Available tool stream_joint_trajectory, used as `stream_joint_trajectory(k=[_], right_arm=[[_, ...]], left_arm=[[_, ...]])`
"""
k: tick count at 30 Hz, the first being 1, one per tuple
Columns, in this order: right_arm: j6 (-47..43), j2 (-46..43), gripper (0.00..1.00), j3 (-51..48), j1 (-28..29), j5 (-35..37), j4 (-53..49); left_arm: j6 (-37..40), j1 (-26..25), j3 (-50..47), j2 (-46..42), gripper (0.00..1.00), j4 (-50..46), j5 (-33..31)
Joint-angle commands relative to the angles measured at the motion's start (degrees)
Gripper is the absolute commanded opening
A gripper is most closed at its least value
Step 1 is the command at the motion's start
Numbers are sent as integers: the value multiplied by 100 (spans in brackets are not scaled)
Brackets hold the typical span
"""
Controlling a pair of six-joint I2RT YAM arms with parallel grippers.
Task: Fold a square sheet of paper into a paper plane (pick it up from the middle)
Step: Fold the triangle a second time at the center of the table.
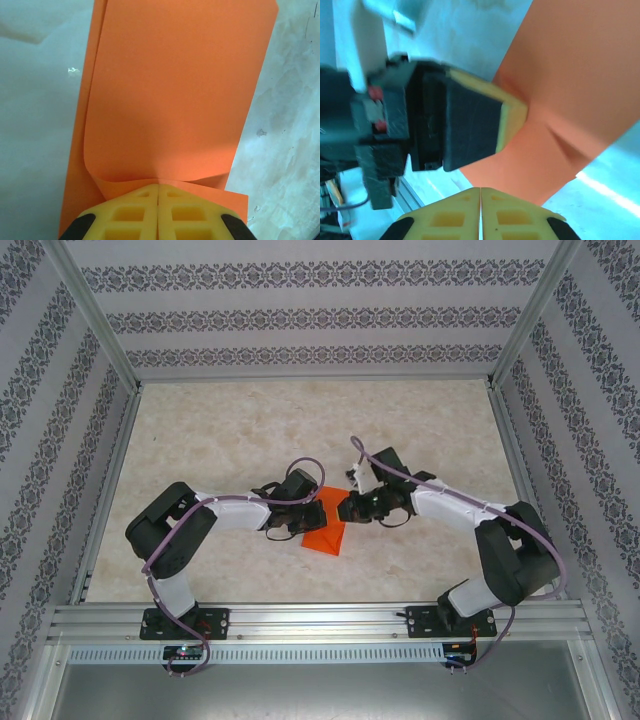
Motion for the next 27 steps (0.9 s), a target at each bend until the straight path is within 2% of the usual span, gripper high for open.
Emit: stream_joint_trajectory(k=[1, 7, 12, 27], right_arm=[[828, 15, 7, -335, 257, 154, 748], [1391, -55, 6, -637, 562, 148, 1418], [1620, 333, 7, -549, 719, 85, 1756], [1632, 964, 9, -751, 506, 167, 1823]], left_arm=[[18, 21, -142, 257, 8, -115, -157], [27, 22, -129, 276, 8, -102, -121], [18, 22, -129, 327, 8, -53, -53], [60, 22, -179, 316, 7, -102, -82]])
